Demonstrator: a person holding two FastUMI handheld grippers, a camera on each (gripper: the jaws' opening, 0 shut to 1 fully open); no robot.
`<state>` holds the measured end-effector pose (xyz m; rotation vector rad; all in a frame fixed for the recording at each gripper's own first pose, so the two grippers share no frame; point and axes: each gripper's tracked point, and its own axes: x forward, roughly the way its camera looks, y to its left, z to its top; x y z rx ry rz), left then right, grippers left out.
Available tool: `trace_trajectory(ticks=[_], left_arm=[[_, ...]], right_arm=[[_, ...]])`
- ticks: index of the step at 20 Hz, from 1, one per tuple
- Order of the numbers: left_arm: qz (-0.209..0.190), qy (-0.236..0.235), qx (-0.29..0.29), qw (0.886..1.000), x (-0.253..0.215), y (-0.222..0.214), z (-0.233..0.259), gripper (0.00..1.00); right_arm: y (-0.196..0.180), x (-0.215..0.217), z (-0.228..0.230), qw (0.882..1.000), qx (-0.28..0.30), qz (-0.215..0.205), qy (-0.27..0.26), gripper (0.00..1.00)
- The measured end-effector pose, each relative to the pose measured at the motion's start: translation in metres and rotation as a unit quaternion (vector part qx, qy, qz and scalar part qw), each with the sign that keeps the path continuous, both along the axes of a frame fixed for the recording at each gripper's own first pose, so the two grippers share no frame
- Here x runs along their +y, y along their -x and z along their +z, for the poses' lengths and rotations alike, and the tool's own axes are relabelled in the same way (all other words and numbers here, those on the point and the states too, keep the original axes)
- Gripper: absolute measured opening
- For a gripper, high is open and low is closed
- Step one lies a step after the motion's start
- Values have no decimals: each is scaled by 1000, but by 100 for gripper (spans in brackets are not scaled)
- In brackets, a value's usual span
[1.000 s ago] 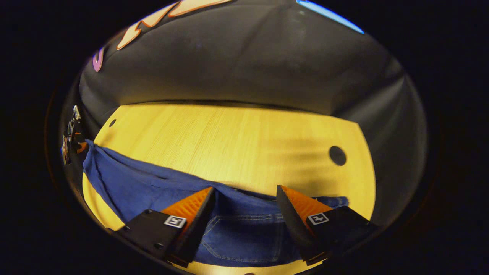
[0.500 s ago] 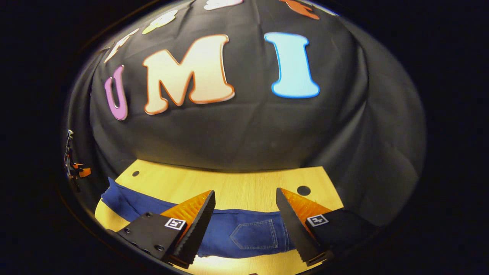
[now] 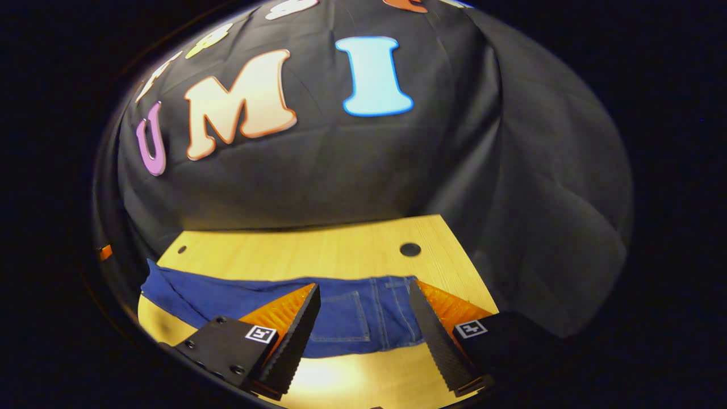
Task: Grasp the waist and the cuffs of the jeans and fold them to make the two legs overlap; first hold the waist and fold one-third of the jeans toward the cuffs, then hold the cuffs and fold the remaining one-third in the same direction to finish folding.
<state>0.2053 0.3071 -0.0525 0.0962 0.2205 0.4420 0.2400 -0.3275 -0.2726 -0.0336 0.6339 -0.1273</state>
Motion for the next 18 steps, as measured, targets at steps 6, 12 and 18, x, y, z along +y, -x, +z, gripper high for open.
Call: trace_trajectory(ticks=[6, 12, 18], left_arm=[[41, 5, 14, 999, 5, -8, -5, 96], [48, 13, 35, 998, 2, -14, -7, 96], [38, 13, 44, 998, 1, -15, -4, 96]], right_arm=[[-2, -66, -85, 995, 90, -33, -9, 99], [4, -85, -139, 987, 150, -39, -39, 99], [7, -83, -156, 985, 163, -35, -44, 94]])
